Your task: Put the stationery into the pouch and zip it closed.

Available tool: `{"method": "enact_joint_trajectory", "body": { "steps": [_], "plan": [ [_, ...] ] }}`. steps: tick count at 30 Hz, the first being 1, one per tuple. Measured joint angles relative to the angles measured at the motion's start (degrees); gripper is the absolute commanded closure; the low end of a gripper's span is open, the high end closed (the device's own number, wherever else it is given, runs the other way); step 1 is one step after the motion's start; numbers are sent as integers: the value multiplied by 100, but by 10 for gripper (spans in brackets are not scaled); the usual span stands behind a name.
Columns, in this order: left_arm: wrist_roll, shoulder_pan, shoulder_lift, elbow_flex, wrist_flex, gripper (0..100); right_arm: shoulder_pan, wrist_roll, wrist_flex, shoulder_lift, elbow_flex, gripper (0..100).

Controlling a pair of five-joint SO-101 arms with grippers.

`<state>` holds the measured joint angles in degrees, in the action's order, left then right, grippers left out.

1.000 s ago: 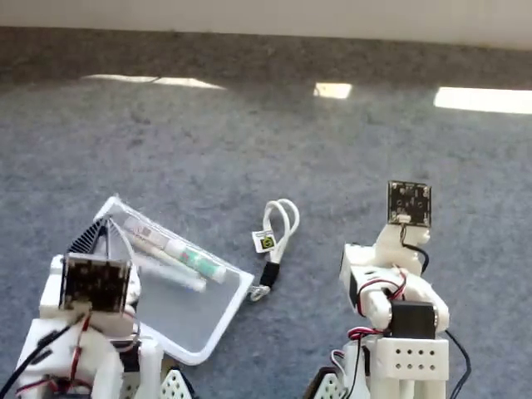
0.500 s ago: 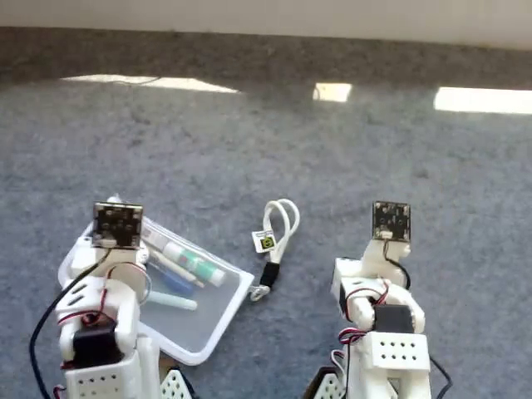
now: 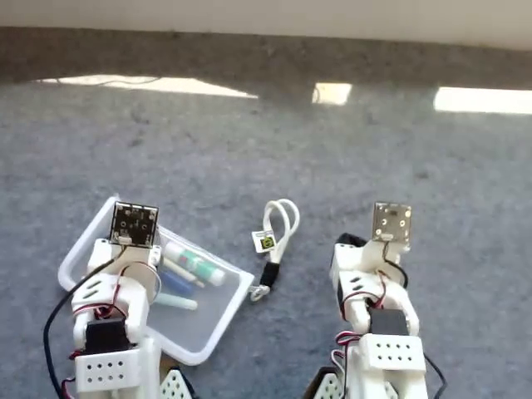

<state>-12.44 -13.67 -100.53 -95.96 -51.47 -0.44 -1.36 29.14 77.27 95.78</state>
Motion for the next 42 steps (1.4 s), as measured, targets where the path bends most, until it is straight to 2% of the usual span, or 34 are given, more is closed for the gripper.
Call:
{"method": "enact_joint_trajectory", "body": {
  "steps": [5,12,17,19,21,29,42],
  "plan": [
    [0,0,0,0,-413,845,0,0,202,0,0,994],
    [18,0,-70,9,-1398,846,0,0,202,0,0,994],
    [18,0,-70,9,-1503,853,0,0,202,0,0,994],
    [18,0,-70,18,-1582,902,0,0,202,0,0,994],
    [26,26,-70,26,-1705,993,0,0,202,0,0,994],
    [0,35,-70,18,-2075,993,0,0,202,0,0,994],
    [-9,35,-70,18,-2110,993,0,0,202,0,0,994]
  ]
}}
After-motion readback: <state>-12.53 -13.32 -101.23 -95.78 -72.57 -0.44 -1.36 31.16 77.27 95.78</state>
